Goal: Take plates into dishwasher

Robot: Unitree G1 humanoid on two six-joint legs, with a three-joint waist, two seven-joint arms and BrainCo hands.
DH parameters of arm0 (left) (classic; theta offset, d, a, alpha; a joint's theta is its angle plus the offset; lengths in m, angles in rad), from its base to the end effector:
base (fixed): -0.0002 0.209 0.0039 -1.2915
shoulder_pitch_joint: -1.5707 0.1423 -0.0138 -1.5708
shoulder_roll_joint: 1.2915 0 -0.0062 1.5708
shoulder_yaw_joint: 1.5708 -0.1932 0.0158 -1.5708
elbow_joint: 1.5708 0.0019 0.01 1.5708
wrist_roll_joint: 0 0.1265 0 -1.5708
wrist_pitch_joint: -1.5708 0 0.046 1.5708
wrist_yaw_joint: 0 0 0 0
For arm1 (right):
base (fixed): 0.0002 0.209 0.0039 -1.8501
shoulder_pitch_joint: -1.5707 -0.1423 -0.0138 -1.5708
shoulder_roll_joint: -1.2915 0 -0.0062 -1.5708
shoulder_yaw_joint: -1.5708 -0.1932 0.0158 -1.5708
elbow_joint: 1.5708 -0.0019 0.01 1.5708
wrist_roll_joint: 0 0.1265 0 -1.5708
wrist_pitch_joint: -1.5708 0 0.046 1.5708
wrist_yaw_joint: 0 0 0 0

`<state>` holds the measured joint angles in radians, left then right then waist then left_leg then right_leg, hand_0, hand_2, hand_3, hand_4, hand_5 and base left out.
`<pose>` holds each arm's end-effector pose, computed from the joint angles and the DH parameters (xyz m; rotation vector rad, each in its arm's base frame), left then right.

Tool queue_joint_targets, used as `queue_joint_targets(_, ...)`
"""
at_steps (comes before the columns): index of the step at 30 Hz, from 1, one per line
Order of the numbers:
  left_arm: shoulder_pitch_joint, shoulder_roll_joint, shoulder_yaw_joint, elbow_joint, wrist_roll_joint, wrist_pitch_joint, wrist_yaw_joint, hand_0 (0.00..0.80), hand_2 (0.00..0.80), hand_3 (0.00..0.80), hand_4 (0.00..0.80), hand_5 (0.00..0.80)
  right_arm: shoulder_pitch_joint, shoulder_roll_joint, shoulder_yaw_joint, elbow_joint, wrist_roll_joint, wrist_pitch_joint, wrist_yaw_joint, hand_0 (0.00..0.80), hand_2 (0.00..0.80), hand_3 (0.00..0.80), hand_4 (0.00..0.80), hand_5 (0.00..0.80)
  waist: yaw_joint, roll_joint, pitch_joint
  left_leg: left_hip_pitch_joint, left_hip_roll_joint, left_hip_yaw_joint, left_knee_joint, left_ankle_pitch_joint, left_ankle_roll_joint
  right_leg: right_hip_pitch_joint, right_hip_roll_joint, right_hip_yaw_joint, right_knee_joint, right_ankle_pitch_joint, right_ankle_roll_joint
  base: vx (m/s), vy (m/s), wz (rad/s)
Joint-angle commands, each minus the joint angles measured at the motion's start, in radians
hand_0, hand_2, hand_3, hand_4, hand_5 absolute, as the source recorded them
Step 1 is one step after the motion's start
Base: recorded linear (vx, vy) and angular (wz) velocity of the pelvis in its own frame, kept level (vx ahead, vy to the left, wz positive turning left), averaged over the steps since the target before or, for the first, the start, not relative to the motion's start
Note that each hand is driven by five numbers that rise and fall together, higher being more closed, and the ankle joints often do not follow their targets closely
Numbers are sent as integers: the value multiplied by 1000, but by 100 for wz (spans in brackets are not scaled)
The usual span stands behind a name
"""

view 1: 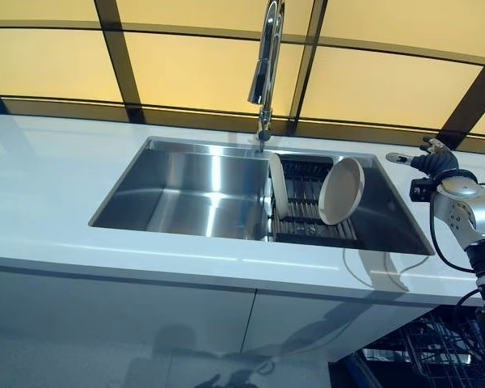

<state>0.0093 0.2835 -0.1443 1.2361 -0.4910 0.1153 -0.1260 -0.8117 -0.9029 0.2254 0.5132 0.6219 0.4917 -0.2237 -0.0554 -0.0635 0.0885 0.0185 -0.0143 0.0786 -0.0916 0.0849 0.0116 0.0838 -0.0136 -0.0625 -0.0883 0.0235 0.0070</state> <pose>0.0582 0.2389 -0.1126 -0.1943 1.2989 0.2439 0.3035 -0.3002 0.2025 -0.2758 0.1759 -0.3813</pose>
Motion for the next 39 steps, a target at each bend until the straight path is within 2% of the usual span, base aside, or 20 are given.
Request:
queue_joint_targets(1, -8, 16, -31, 47, 33, -18, -13, 0, 0, 0, 0, 0, -124, -26, 69, 9, -5, 23, 33, 0, 0, 0, 0, 0, 37, -8, -33, 25, 25, 19, 4, -104, -16, -37, -22, -35, 1, -1, 61, 49, -22, 0)
queue_joint_targets(8, -3, 17, -39, 50, 44, -20, -10, 0, 0, 0, 0, 0, -165, -25, 94, 34, 61, 30, 28, 0, 0, 0, 0, 0, 42, -16, -23, 13, 32, 22, 4, -95, -22, -48, -18, -38, 1, -2, 60, 16, -12, 0)
queue_joint_targets(29, 7, 11, -59, 46, 45, -27, 1, 0, 0, 0, 0, 0, -213, -12, 127, 29, 72, 57, 5, 0, 0, 0, 0, 0, 52, -15, -16, 11, 35, 16, 4, -92, -30, -39, -20, -49, 1, -13, 57, 0, 0, 0)
queue_joint_targets(39, 8, 15, -64, 35, 36, -75, 25, 0, 0, 0, 0, 0, -215, -3, 137, 27, 68, 75, 5, 0, 0, 0, 0, 0, 56, -13, -7, 8, 38, 14, 4, -89, -33, -39, -19, -51, 1, -16, 55, 0, 0, 0)
